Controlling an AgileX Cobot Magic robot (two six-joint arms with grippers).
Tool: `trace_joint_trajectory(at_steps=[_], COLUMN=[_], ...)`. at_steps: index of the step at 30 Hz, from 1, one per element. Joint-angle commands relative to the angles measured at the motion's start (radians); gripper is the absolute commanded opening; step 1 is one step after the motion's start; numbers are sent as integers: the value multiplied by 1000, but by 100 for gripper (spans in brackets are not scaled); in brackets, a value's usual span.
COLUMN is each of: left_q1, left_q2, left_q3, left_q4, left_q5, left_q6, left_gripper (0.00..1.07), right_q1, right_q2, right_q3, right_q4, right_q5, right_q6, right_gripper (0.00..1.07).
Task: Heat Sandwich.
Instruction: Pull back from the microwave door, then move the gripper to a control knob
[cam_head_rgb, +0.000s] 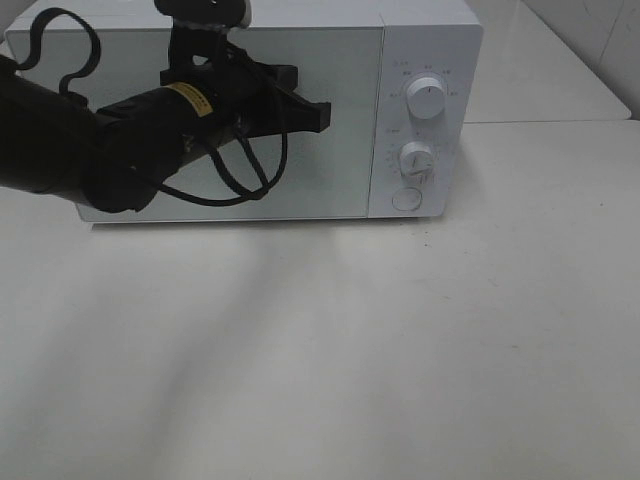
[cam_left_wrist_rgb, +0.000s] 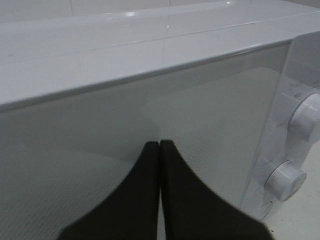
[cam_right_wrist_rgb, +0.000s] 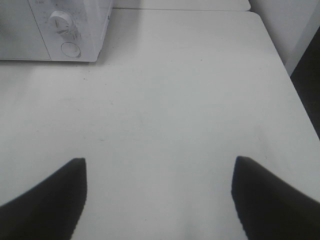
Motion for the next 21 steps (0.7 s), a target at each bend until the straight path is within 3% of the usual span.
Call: trace_joint_trajectory(at_steps=[1, 8, 14, 17, 18, 19, 20, 21], left_q1=[12, 5, 5, 5, 8, 8, 9, 9], left_q2=[-59, -152, -270, -324, -342, -375, -391, -391], left_q3=[74, 206, 293, 299, 299, 299, 299, 299], left_q4=[-69, -68, -69, -69, -69, -69, -69, -69], left_q5=[-22, -9, 156, 314, 369, 470, 521, 521], left_q6=[1, 0, 0, 0, 0, 0, -3, -3], left_gripper=[0, 0, 3, 19, 30, 59, 76, 76], right_q1=[-7, -7, -7, -7, -7, -7, -7, -7], right_q2=[-27, -27, -27, -27, -27, -27, -27, -27], right_q3=[0, 0, 0, 0, 0, 0, 0, 0], right_q4=[-4, -4, -4, -4, -4, -4, -4, -4], right_q5=[-10, -10, -10, -10, -10, -10, -10, -10], right_q6=[-1, -3, -3, -3, -2, -2, -2, -2], right_gripper=[76, 76, 76, 76, 76, 76, 76, 76])
